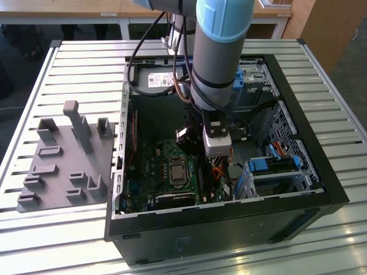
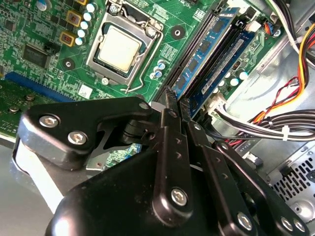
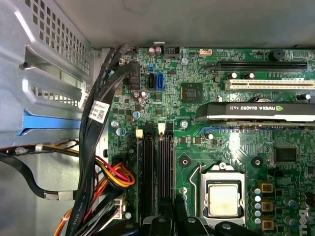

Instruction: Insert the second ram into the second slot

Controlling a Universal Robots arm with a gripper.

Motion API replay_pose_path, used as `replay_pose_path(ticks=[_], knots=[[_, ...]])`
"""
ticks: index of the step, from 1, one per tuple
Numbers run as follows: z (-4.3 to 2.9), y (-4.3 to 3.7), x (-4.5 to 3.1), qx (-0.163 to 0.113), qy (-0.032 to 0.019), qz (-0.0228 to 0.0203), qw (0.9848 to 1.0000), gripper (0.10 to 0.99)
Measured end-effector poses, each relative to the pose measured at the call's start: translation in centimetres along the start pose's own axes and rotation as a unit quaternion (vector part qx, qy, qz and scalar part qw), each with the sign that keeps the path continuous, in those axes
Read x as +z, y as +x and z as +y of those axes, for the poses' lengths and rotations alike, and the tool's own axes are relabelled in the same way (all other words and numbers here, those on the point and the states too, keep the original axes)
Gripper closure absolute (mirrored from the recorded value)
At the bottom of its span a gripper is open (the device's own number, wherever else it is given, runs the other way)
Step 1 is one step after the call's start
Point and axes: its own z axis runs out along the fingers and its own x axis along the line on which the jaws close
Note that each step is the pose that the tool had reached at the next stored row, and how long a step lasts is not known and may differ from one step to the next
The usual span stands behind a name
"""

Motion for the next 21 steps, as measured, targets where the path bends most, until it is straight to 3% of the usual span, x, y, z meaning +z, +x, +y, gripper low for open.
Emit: replay_pose_path(ticks=[15, 21], knots=[[0.44, 0.39, 0.05, 0.002, 0.0002, -0.0004, 1.0, 0.949], [0.44, 0.62, 0.2, 0.003, 0.0058, -0.0005, 1.0, 0.949]])
